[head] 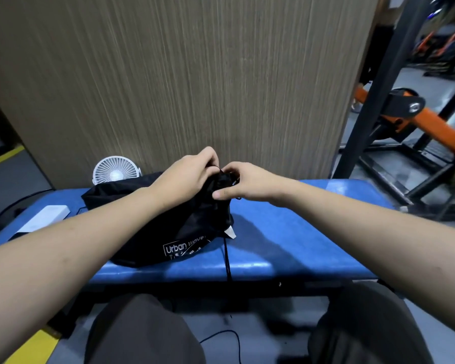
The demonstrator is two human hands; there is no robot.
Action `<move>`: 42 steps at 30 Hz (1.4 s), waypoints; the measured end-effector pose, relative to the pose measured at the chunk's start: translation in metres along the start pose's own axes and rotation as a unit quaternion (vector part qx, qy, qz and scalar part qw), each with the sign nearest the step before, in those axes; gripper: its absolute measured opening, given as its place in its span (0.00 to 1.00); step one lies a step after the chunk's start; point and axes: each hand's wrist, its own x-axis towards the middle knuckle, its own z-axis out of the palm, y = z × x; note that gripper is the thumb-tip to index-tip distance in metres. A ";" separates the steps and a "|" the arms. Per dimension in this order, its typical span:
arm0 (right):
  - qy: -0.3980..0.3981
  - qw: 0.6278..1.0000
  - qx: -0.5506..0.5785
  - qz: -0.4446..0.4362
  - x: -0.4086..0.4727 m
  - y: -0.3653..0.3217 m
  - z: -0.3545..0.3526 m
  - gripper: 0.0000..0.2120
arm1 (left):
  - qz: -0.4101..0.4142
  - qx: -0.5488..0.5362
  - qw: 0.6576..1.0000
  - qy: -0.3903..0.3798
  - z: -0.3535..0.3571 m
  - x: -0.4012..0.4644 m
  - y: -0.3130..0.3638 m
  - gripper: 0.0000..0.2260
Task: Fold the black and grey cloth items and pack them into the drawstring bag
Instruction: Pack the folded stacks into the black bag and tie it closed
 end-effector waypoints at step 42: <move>0.091 0.873 -0.477 0.035 -0.064 0.055 -0.060 0.07 | -0.011 0.020 0.988 -0.156 0.017 0.002 0.034 0.10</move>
